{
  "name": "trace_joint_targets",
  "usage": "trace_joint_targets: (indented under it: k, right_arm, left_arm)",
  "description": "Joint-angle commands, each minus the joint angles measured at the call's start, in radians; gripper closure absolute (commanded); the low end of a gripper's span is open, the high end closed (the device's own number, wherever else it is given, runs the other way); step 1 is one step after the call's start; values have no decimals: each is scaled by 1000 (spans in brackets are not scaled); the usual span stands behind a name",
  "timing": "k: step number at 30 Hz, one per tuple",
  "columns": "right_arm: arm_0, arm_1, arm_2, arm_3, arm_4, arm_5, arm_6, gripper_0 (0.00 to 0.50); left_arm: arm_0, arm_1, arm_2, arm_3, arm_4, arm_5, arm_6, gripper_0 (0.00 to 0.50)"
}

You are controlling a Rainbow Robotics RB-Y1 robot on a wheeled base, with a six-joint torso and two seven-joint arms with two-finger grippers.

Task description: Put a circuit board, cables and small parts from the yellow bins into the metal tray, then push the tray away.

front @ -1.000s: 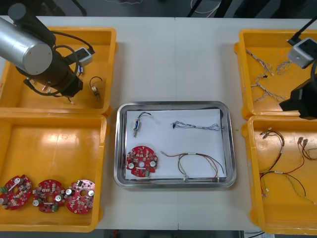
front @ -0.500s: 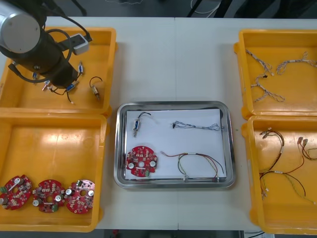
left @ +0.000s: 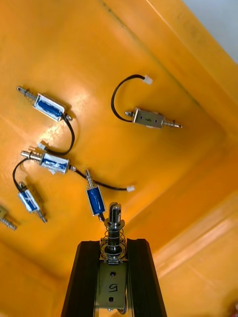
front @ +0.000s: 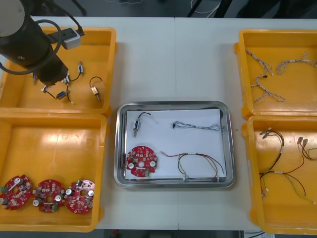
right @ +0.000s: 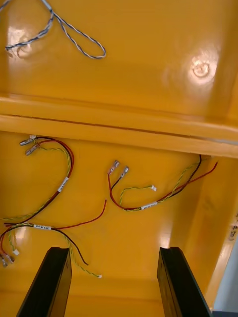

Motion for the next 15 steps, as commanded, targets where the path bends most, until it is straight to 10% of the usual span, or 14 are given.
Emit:
trace_joint_targets:
  k: [1,15]
  right_arm:
    - [25,3,-12,-7,-6,3,-92,0]
    - [28,5,2,-7,-9,3,-115,0]
  left_arm:
    - [-37,28,71,-56,8,68,78,500]
    - [-37,-28,160,-148,-8,186,190,500]
